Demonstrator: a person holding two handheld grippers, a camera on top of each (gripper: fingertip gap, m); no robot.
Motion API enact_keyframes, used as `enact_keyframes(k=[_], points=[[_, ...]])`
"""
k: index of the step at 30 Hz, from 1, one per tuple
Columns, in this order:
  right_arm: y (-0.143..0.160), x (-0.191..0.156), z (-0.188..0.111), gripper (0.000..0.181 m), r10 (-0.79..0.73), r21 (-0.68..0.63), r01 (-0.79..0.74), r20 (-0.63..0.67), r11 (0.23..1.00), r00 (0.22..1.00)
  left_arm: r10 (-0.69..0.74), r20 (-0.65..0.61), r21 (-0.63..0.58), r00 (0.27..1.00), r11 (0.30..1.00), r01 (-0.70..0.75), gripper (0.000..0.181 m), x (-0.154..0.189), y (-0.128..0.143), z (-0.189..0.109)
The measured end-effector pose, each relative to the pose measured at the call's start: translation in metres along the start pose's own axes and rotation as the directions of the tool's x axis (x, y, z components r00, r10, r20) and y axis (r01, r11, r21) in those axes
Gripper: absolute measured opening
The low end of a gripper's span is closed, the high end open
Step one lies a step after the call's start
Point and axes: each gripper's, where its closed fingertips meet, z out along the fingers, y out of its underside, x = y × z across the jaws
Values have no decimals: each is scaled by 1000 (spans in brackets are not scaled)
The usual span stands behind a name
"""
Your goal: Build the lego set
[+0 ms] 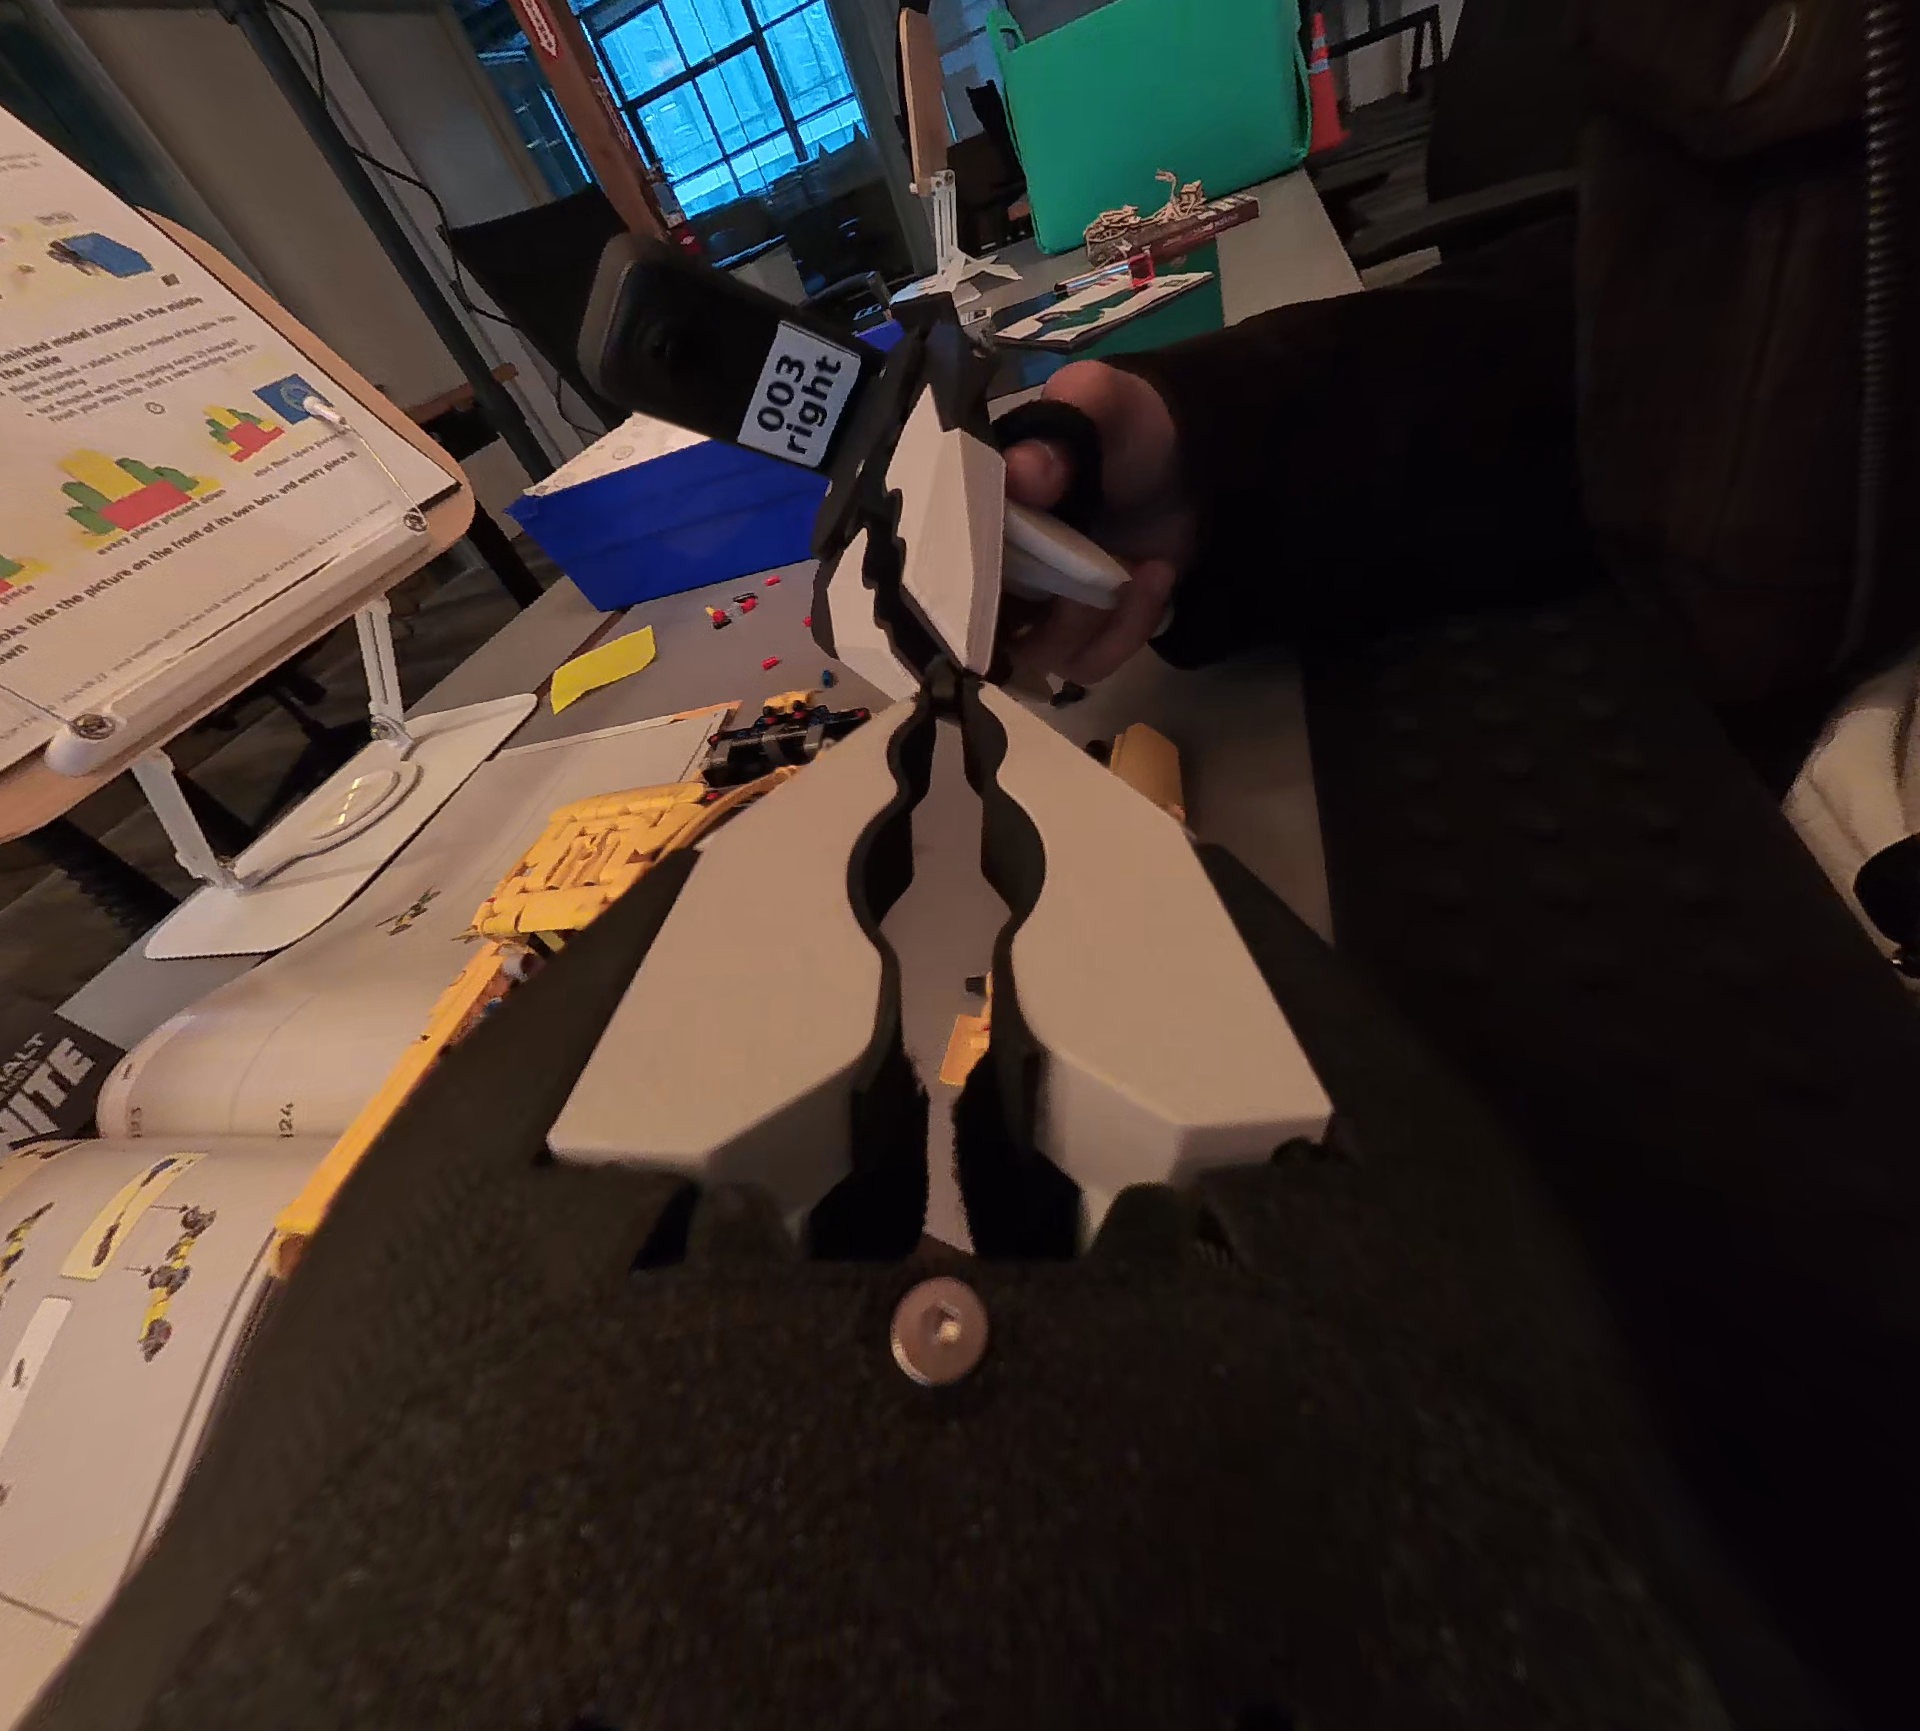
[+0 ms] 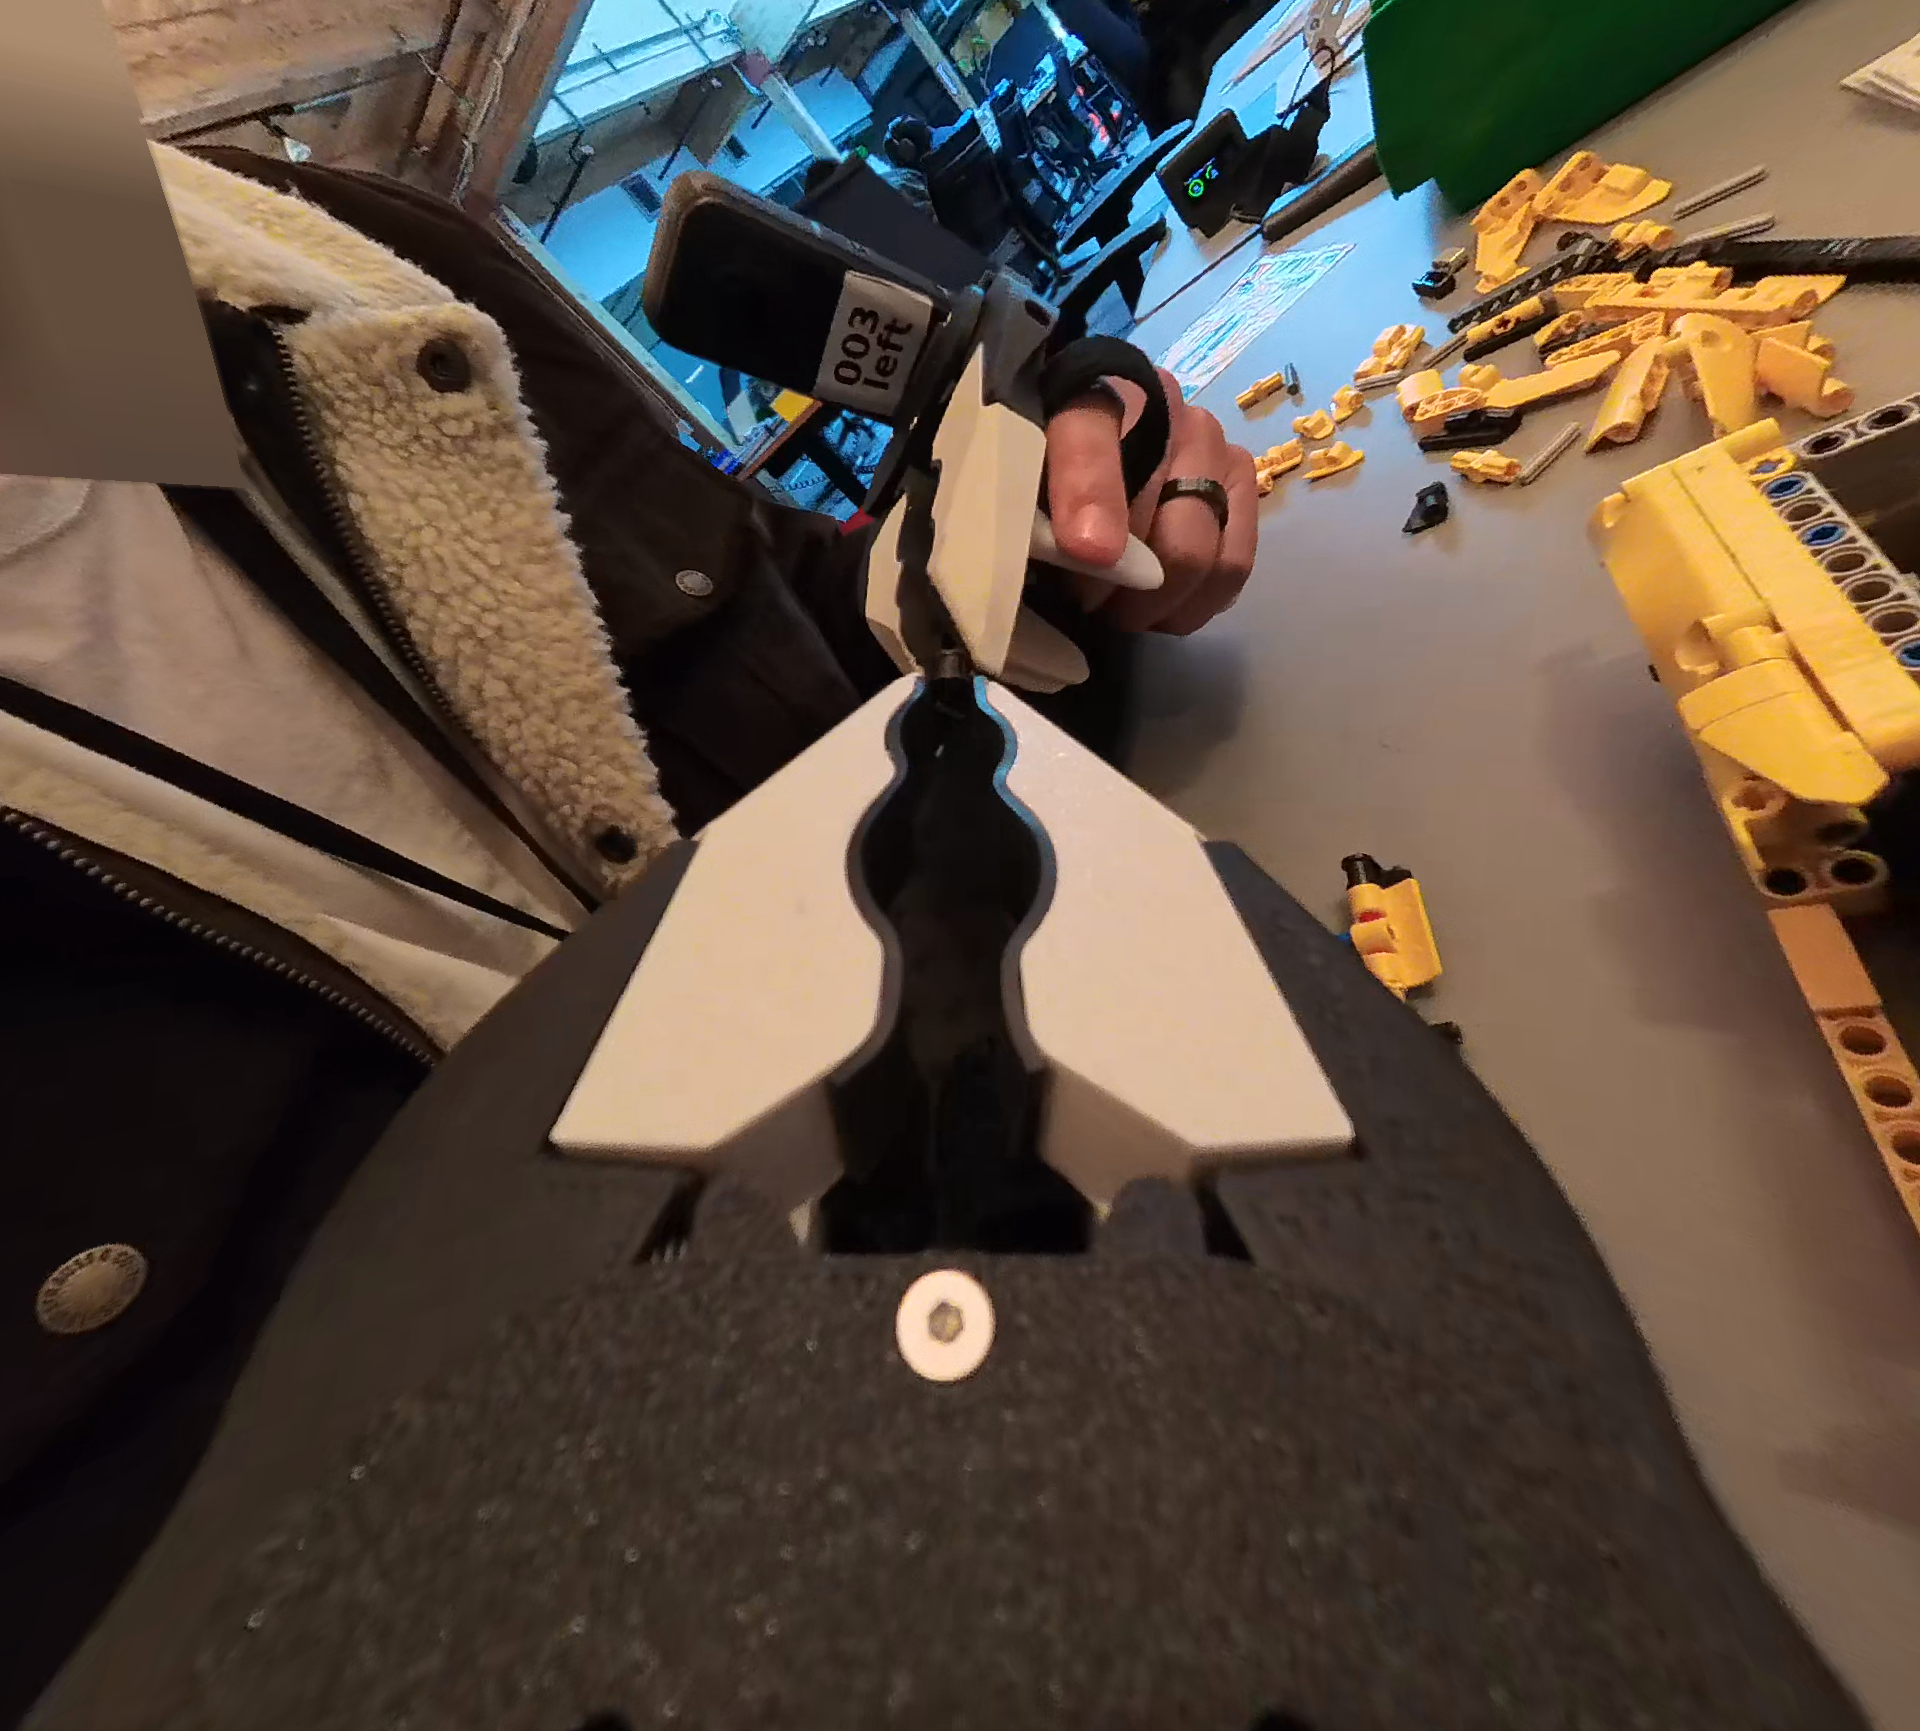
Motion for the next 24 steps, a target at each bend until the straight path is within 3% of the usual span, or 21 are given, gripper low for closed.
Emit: enact_keyframes(k=[24], points=[[-2,6,-3,5,12,2,-12,-17,1000,1000,-52,-5,18,999,998,52,4,-1,-2,0]])
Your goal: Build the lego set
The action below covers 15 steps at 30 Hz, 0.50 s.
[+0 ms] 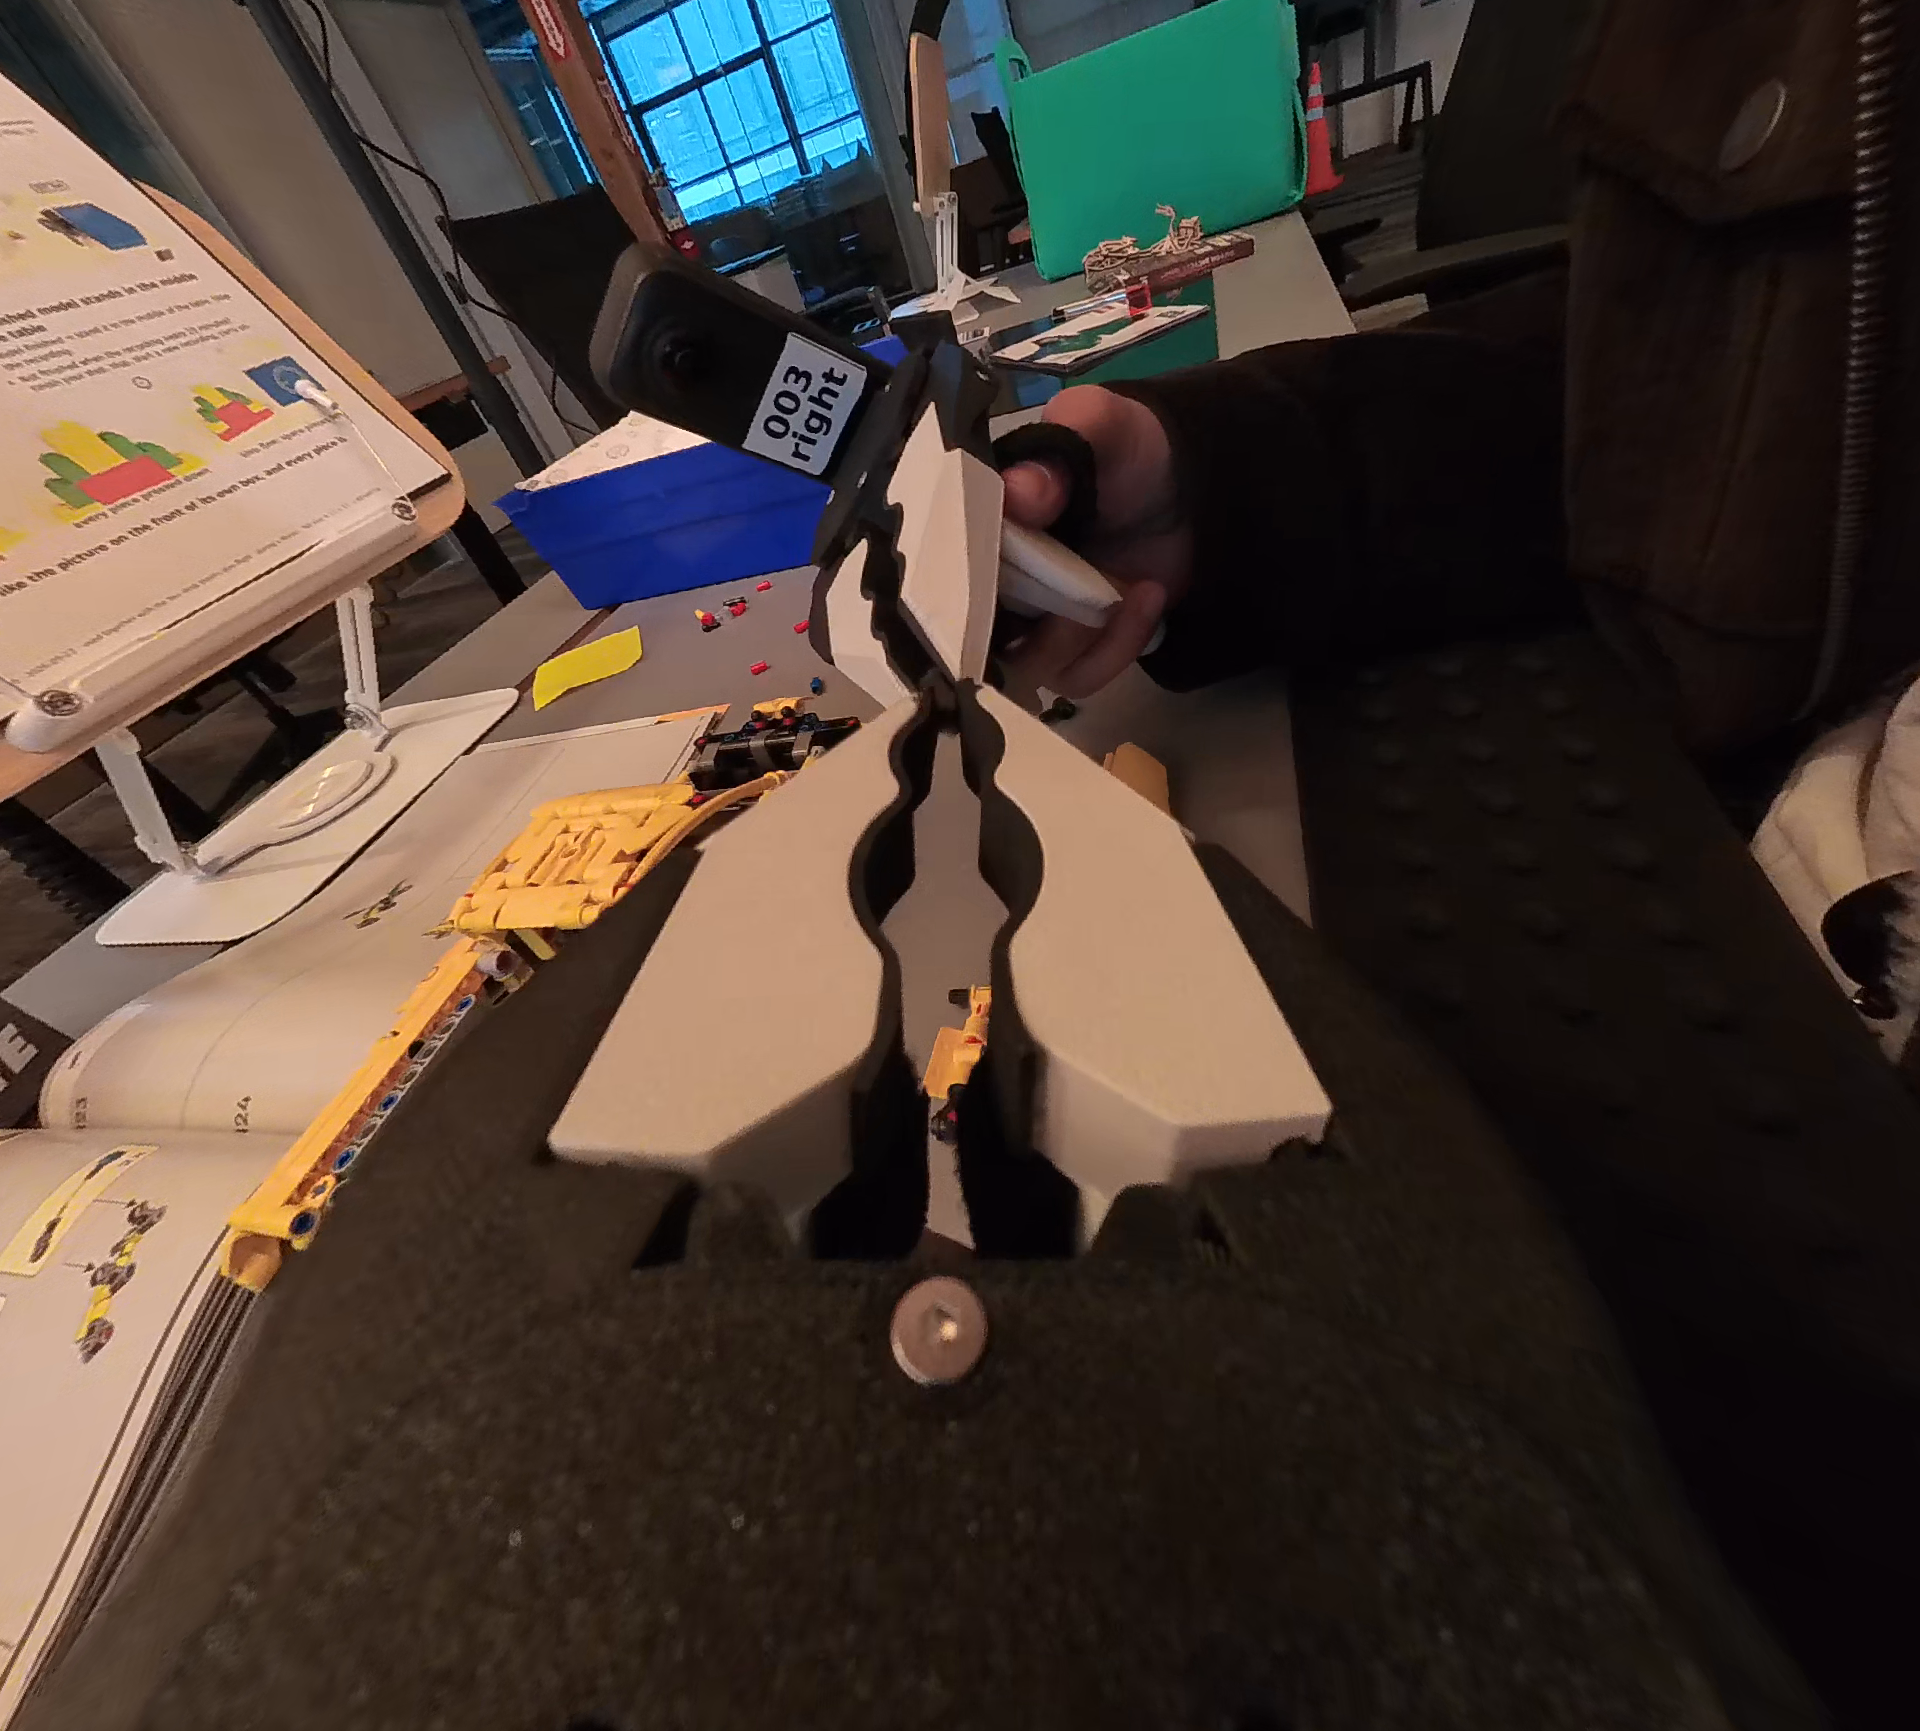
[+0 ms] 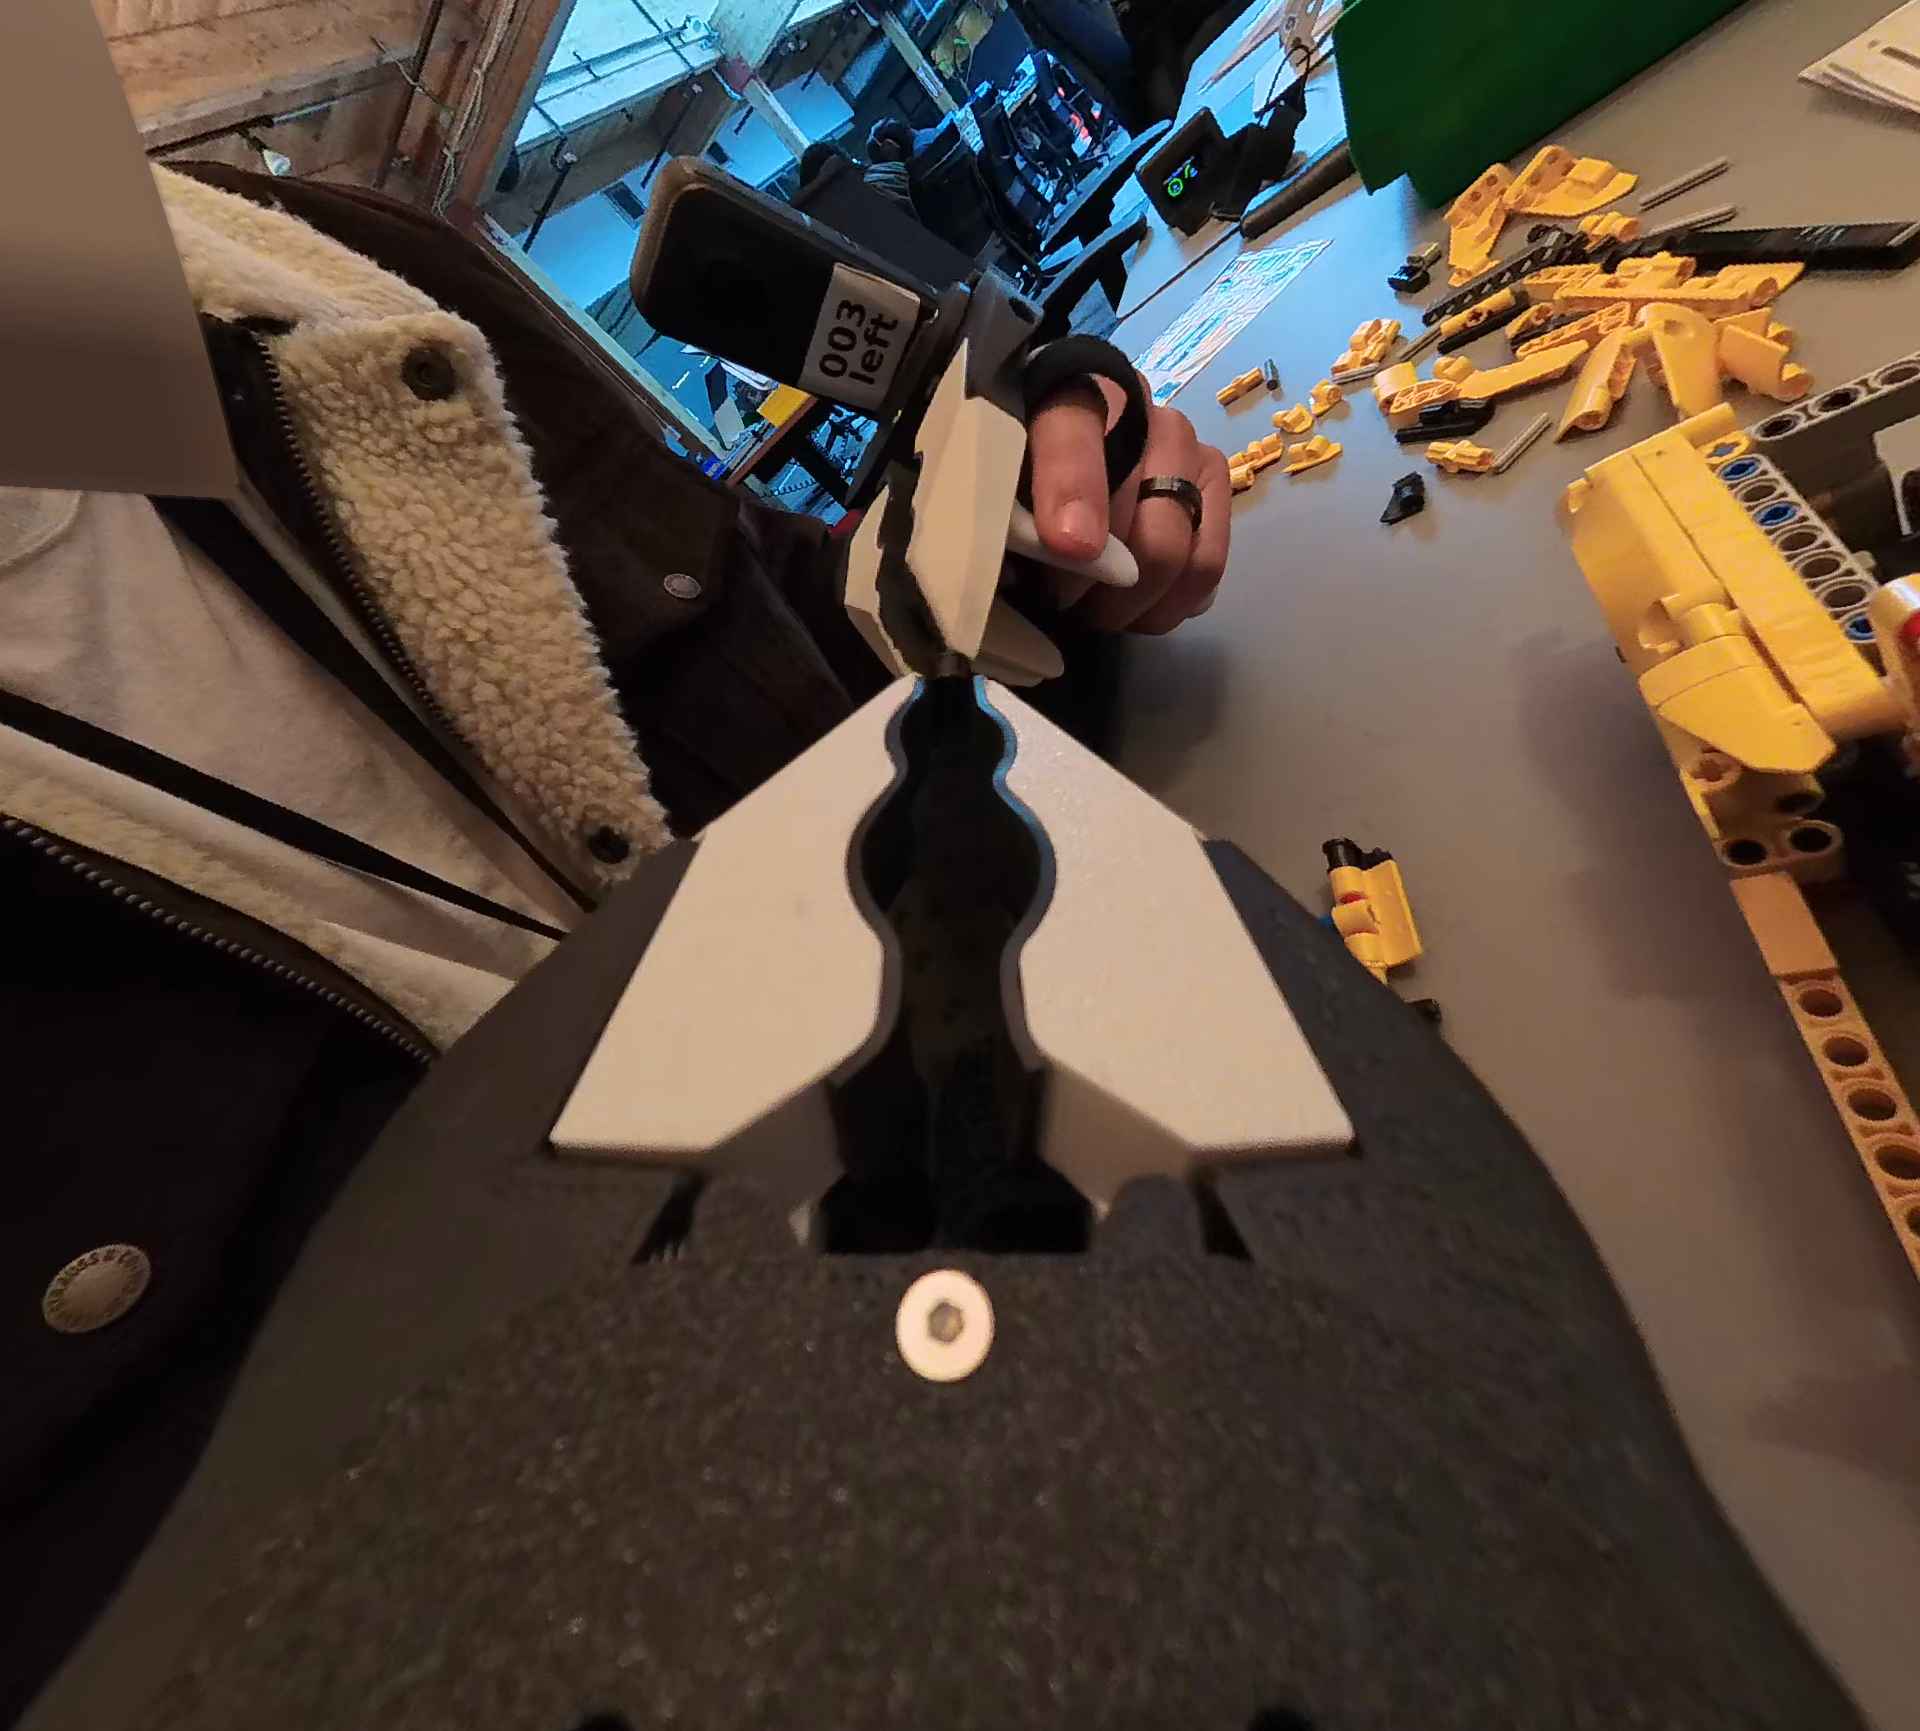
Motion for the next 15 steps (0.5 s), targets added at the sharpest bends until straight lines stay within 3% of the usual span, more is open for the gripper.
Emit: enact_keyframes(k=[8,12,15], points=[[-4,8,0,9,-34,28,36,-45,999,998,5,38,-65,999,998,-3,3,-9,7,-2],[-22,22,-12,23,-107,120,129,-174,984,979,-22,216,-131,976,990,51,3,-49,20,-16],[-39,28,-26,25,-222,175,287,-315,942,923,-53,346,-148,937,983,110,2,-82,30,-39]])
